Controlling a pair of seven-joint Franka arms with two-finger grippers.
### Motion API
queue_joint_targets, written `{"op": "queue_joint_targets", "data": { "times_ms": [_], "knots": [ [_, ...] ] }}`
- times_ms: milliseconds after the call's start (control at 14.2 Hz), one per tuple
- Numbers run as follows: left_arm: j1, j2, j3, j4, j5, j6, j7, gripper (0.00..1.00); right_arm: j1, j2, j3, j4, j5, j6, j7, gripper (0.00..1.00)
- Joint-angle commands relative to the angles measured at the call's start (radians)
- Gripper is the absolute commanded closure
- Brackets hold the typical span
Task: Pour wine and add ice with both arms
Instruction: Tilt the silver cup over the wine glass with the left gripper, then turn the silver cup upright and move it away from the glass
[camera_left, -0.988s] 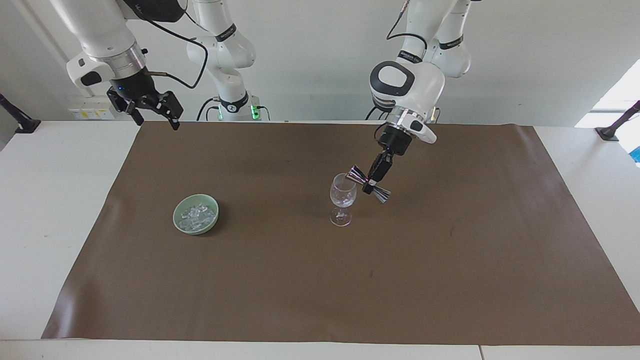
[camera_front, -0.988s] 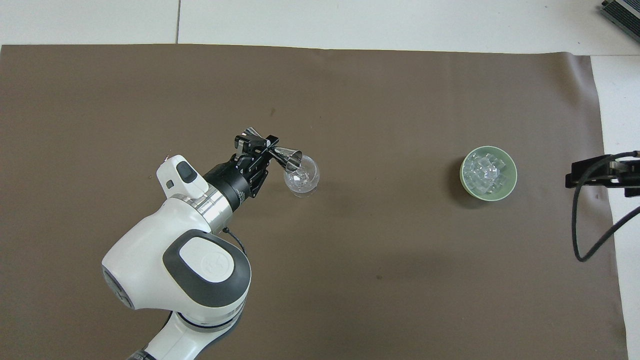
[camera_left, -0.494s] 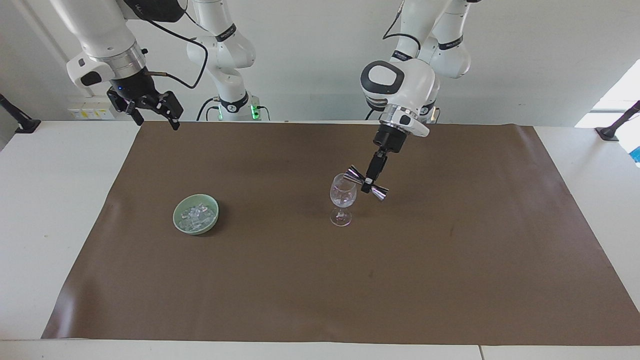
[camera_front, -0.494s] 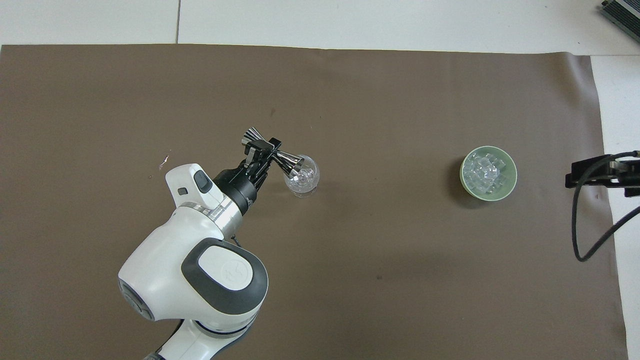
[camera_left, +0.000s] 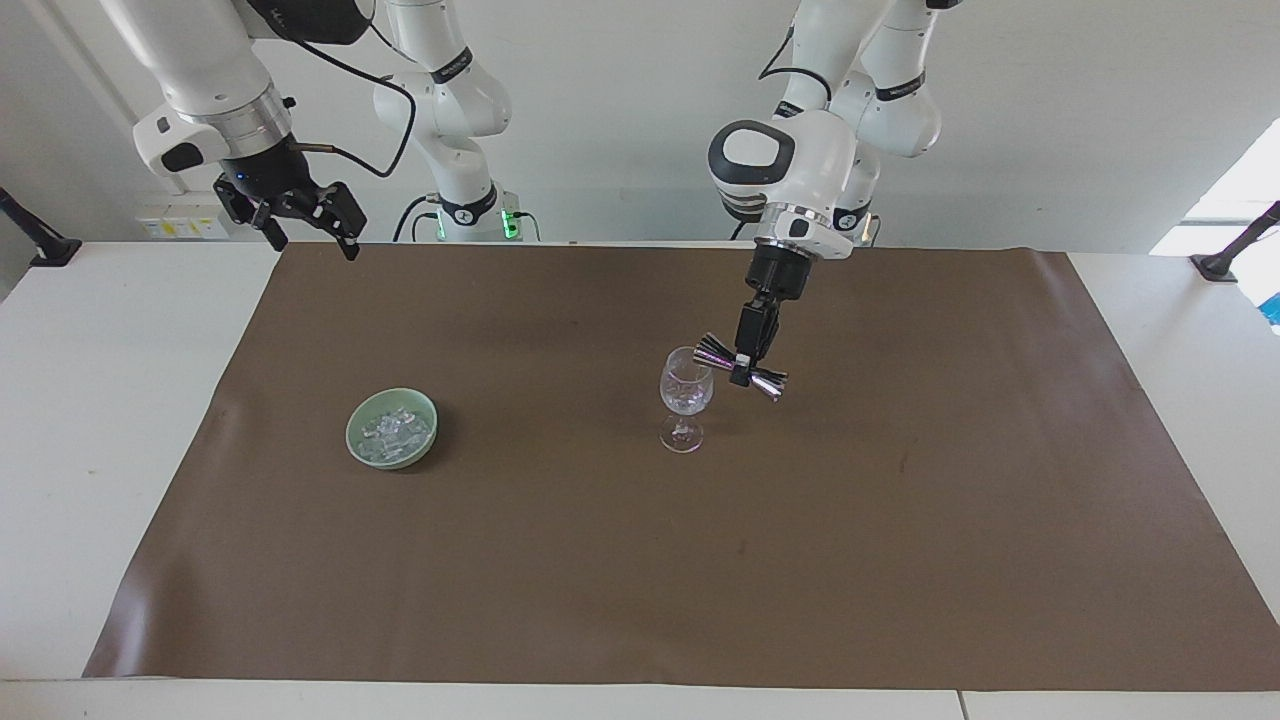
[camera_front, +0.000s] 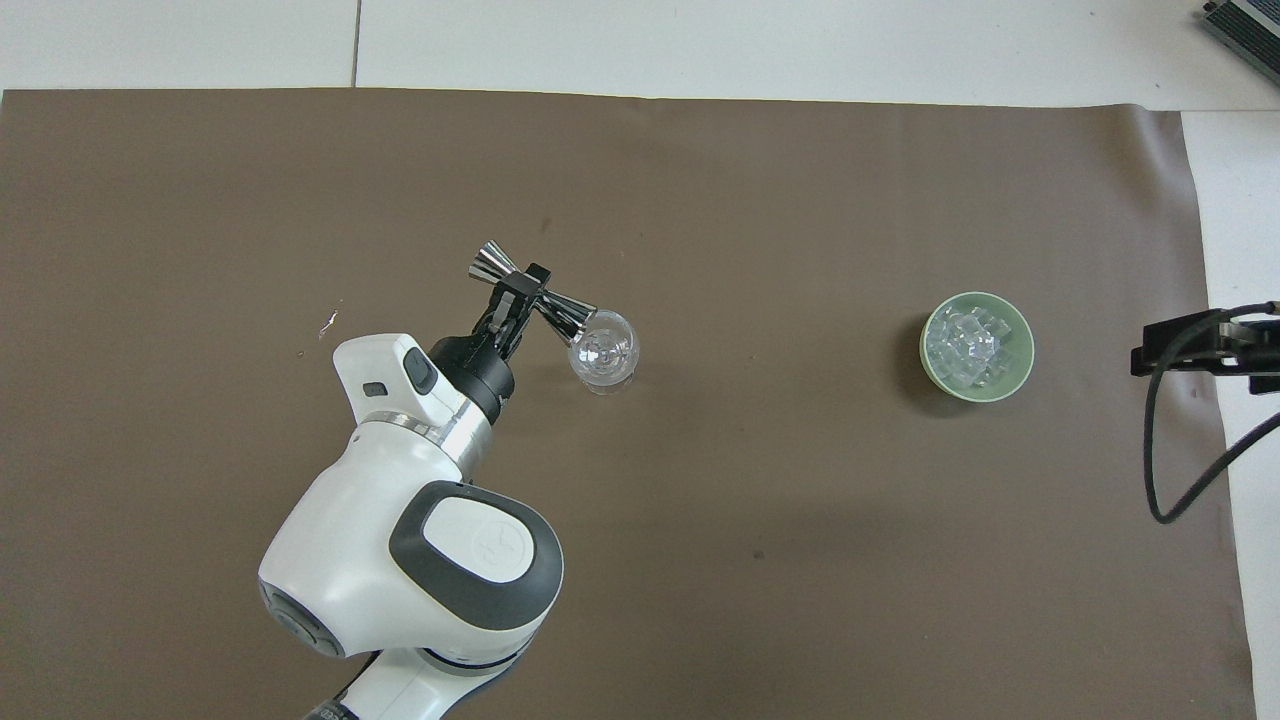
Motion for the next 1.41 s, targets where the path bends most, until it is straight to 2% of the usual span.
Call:
{"op": "queue_joint_targets", "data": {
  "times_ms": [0,212,776,1341],
  "knots": [
    [-0.051,0.034,0.004,0.042,0.022,0.095,0.017,1.00,-0.006,-0.012,0.003,-0.006,0.004,-0.011,-0.027,0.00],
    [-0.057,0.036,0.004,0.045,0.031,0.097,0.050,1.00,-0.006,-0.014,0.003,-0.006,0.004,-0.011,-0.027,0.00],
    [-0.054,0.045,0.004,0.071,0.031,0.097,0.292,1.00,-0.006,-0.012,0.003,-0.006,0.004,-0.011,-0.027,0.00],
    [-0.039,0.051,-0.001,0.090,0.016,0.079,0.279,1.00,-0.006,-0.014,0.003,-0.006,0.004,-0.011,-0.027,0.00]
  ]
}}
